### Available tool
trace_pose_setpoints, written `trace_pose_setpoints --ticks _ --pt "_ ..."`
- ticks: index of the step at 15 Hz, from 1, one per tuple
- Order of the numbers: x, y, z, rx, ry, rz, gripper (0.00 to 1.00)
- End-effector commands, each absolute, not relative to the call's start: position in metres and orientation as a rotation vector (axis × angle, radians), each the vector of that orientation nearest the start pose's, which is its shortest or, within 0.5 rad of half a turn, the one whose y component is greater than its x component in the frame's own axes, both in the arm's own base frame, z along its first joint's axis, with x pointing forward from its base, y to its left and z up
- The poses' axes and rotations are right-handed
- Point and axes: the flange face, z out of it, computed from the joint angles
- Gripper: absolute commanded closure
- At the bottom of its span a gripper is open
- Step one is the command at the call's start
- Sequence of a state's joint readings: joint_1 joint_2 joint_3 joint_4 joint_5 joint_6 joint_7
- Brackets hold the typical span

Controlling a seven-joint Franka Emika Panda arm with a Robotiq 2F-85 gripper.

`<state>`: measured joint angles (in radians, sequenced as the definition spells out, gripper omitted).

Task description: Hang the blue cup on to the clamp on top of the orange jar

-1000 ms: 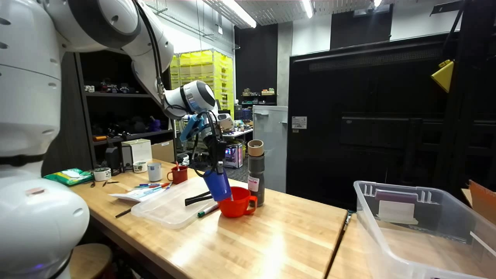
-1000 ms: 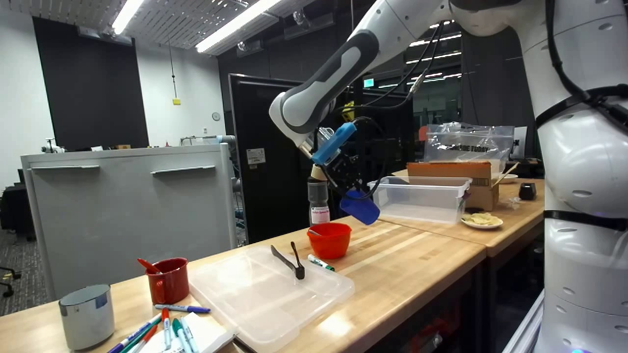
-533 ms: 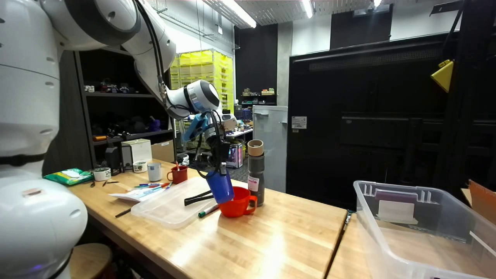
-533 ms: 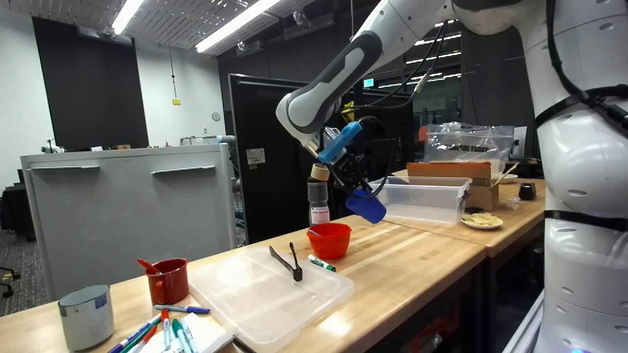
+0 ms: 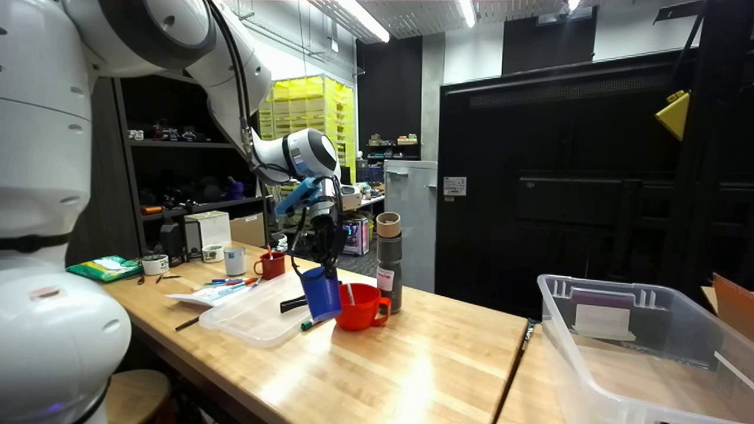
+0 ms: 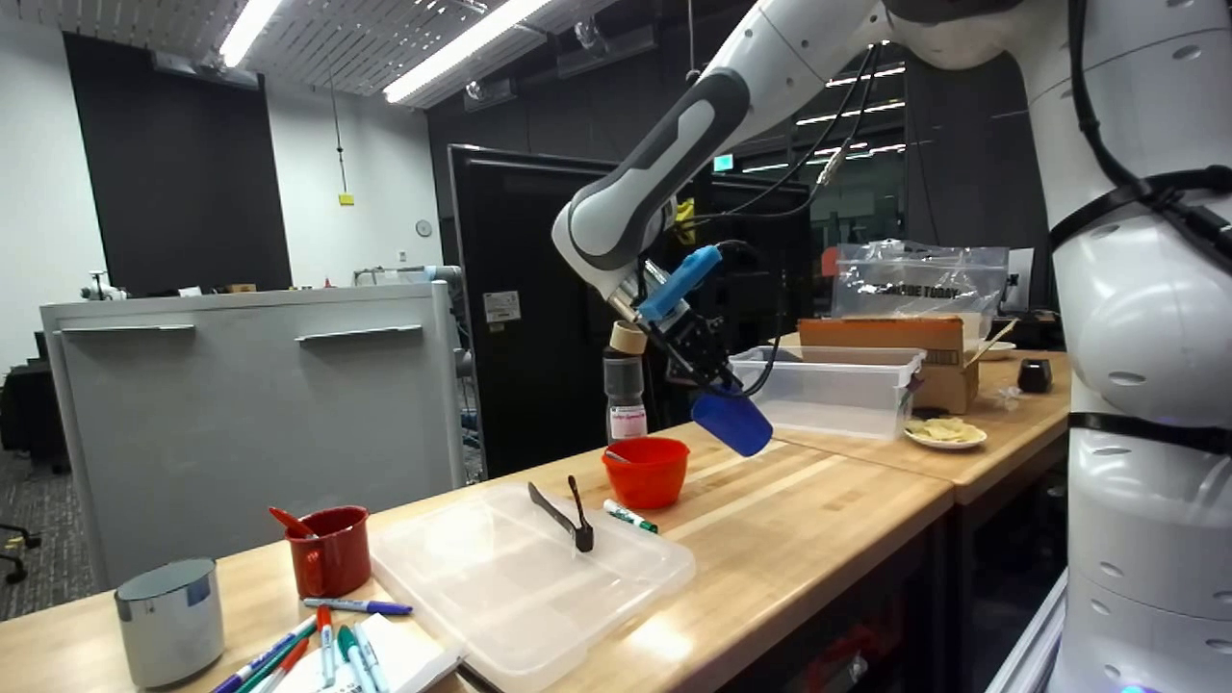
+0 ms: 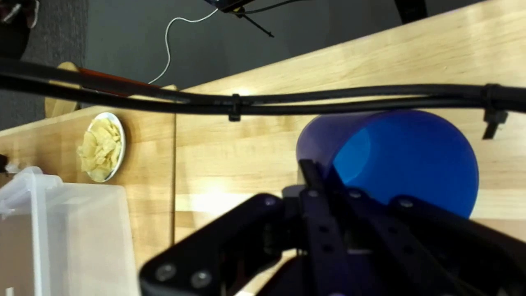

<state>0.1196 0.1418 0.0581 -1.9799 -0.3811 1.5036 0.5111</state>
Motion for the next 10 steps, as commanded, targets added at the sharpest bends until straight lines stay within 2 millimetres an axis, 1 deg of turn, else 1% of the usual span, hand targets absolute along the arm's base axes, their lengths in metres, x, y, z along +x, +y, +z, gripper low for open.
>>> trace_pose_setpoints --ticks 1,3,5,7,10 --pt "0.503 0.044 0.384 2.637 -0.119 -0.704 0.99" --pt "0.504 0.033 0.385 2.711 -0.040 -0.769 0.99" --pt "0.504 0.017 0.385 2.792 0.020 -0.833 0.99" --pt "0.505 0.000 0.384 2.843 0.027 -0.874 0.99" --pt "0.506 -0.024 0.383 2.913 0.004 -0.873 0.99"
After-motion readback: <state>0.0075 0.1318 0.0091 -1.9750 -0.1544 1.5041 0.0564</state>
